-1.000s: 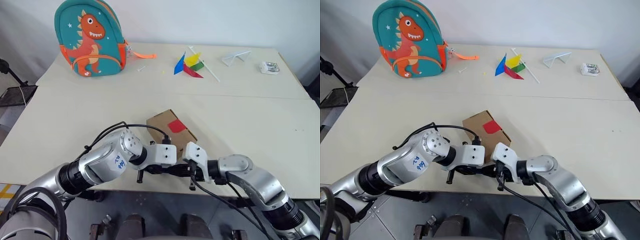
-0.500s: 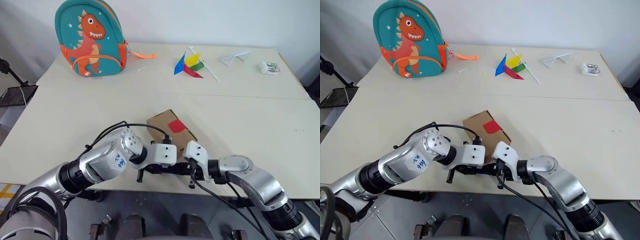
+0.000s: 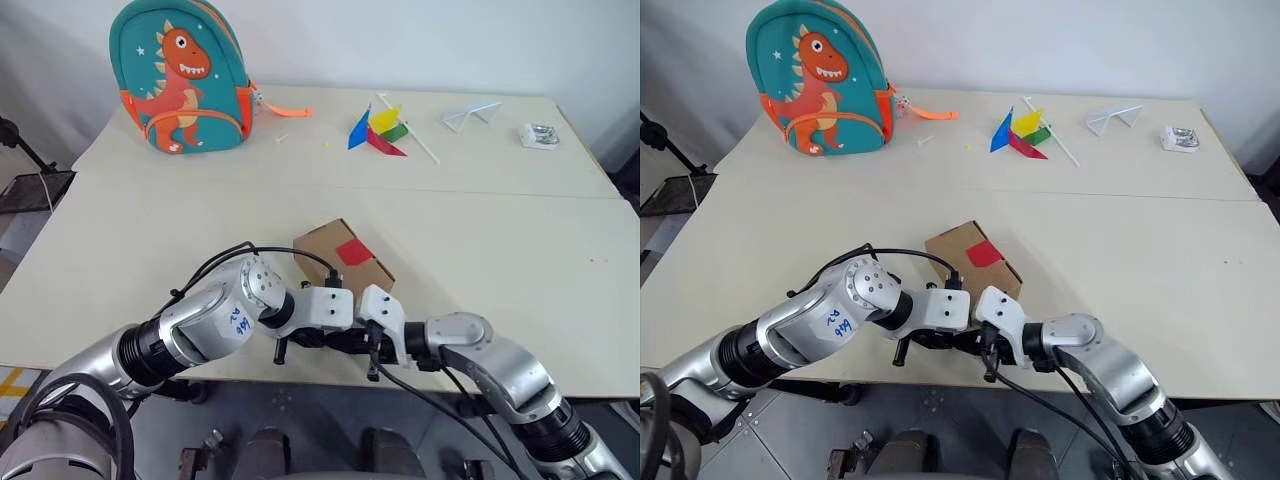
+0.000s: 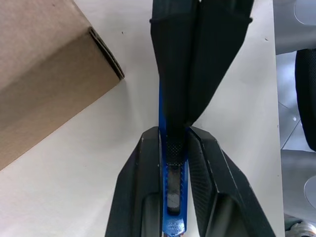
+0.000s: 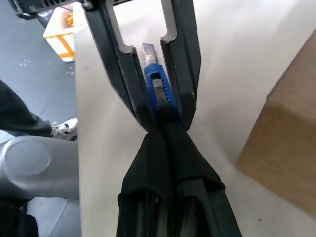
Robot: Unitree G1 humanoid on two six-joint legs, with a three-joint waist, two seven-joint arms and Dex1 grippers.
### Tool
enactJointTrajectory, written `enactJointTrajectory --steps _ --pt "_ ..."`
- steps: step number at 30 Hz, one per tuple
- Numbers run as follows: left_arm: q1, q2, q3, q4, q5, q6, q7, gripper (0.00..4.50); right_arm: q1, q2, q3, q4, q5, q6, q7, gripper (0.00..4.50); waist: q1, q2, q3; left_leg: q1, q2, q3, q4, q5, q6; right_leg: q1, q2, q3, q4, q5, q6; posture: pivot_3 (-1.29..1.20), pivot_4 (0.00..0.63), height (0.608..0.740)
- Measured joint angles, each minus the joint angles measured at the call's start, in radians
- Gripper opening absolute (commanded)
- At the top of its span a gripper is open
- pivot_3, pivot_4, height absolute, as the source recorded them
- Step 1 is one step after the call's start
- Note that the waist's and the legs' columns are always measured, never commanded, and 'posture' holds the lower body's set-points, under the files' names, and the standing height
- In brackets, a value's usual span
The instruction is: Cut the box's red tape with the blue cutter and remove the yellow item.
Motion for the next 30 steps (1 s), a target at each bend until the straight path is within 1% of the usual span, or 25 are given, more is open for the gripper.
enactJointTrajectory --steps 3,5,8,11,15,18,19,20,21,22,23,24,27,30 --pt "0.072 0.039 0.056 -0.002 -0.013 -0.128 -0.005 0.41 0.047 -0.063 -0.105 -0.072 0.090 0.025 0.042 0.05 -0.001 0.000 0.000 0.000 0.000 0.000 -0.001 0.000 0.000 -0.001 0.000 0.000 0.000 0.000 0.000 0.00 0.150 0.740" --pt "0.137 0.081 0.107 0.001 -0.034 -0.250 -0.027 0.41 0.091 -0.126 -0.212 -0.129 0.189 0.076 0.070 0.05 -0.004 0.000 0.000 0.000 0.001 0.000 -0.002 0.000 0.000 -0.001 0.000 0.000 -0.002 0.000 0.000 0.00 0.150 0.740" --pt "0.225 0.123 0.183 0.015 -0.061 -0.485 -0.068 0.41 0.157 -0.204 -0.382 -0.201 0.401 0.177 0.103 0.05 -0.001 0.000 0.000 -0.001 0.001 0.000 -0.003 0.000 0.000 -0.001 0.000 -0.001 -0.003 0.000 0.000 0.00 0.150 0.740" --pt "0.259 0.105 0.270 0.024 -0.085 -0.671 -0.076 0.41 0.172 -0.270 -0.547 -0.226 0.643 0.305 0.049 0.63 0.002 0.000 0.000 -0.002 0.001 0.000 0.001 -0.001 0.001 0.000 0.000 -0.001 -0.004 0.002 -0.001 0.00 0.150 0.740" --pt "0.264 0.071 0.344 0.047 -0.102 -0.776 -0.070 0.41 0.168 -0.382 -0.645 -0.220 0.893 0.418 -0.088 1.96 0.002 0.000 0.000 -0.003 0.001 0.000 0.003 -0.003 0.004 0.001 0.000 -0.001 -0.005 0.003 0.000 0.00 0.150 0.740" --pt "0.251 0.037 0.362 0.058 -0.100 -0.820 -0.067 0.41 0.136 -0.465 -0.636 -0.185 1.119 0.435 -0.279 2.96 0.001 0.001 0.001 -0.004 0.001 0.001 0.004 -0.003 0.004 0.000 0.000 -0.001 -0.005 0.003 0.000 0.00 0.150 0.740" --pt "0.238 0.021 0.364 0.061 -0.095 -0.838 -0.062 0.41 0.111 -0.523 -0.609 -0.160 1.225 0.421 -0.382 3.30 0.000 0.001 0.001 -0.004 0.001 0.001 0.004 -0.003 0.004 0.000 0.000 -0.001 -0.005 0.003 0.000 0.00 0.150 0.740" --pt "0.224 0.009 0.364 0.064 -0.090 -0.850 -0.058 0.41 0.097 -0.562 -0.597 -0.148 1.288 0.410 -0.446 3.64 0.000 0.000 0.001 -0.004 0.001 0.001 0.004 -0.003 0.004 0.000 0.000 -0.001 -0.005 0.003 0.000 0.00 0.150 0.740" --pt "0.207 -0.001 0.369 0.073 -0.082 -0.868 -0.053 0.41 0.069 -0.612 -0.561 -0.130 1.391 0.379 -0.541 3.96 0.000 0.000 0.002 -0.004 0.001 0.001 0.004 -0.003 0.004 0.000 0.000 -0.001 -0.005 0.003 0.000 0.00 0.150 0.740" --pt "0.197 -0.004 0.372 0.082 -0.075 -0.879 -0.052 0.41 0.042 -0.638 -0.531 -0.123 1.446 0.361 -0.600 4.36 -0.002 0.000 0.002 -0.004 0.001 0.001 0.004 -0.003 0.004 0.000 0.000 -0.001 -0.005 0.003 0.000 0.00 0.150 0.740" --pt "0.182 -0.010 0.372 0.097 -0.065 -0.890 -0.051 0.41 0.007 -0.646 -0.493 -0.110 1.499 0.334 -0.659 4.45 -0.003 -0.001 0.002 -0.004 0.001 0.001 0.004 -0.003 0.004 0.000 0.000 -0.001 -0.005 0.003 0.000 0.00 0.150 0.740" --pt "0.173 -0.019 0.373 0.105 -0.060 -0.898 -0.050 0.41 -0.021 -0.645 -0.460 -0.098 1.529 0.314 -0.698 4.45 -0.003 -0.001 0.002 -0.005 0.001 0.001 0.004 -0.003 0.004 -0.001 0.000 -0.001 -0.006 0.003 0.001 0.00 0.150 0.740" --pt "0.153 -0.043 0.366 0.135 -0.038 -0.920 -0.050 0.41 -0.151 -0.584 -0.333 -0.041 1.559 0.289 -0.795 4.45 -0.003 -0.001 0.002 -0.005 0.001 0.001 0.005 -0.003 0.004 -0.001 0.000 -0.001 -0.007 0.004 0.001 0.00 0.150 0.740" --pt "0.135 -0.070 0.358 0.153 -0.020 -0.933 -0.050 0.41 -0.217 -0.539 -0.247 0.014 1.564 0.293 -0.872 4.45 0.001 -0.001 0.002 -0.007 0.001 0.001 0.005 -0.003 0.004 -0.002 0.000 -0.002 -0.007 0.004 0.001 0.00 0.150 0.740"
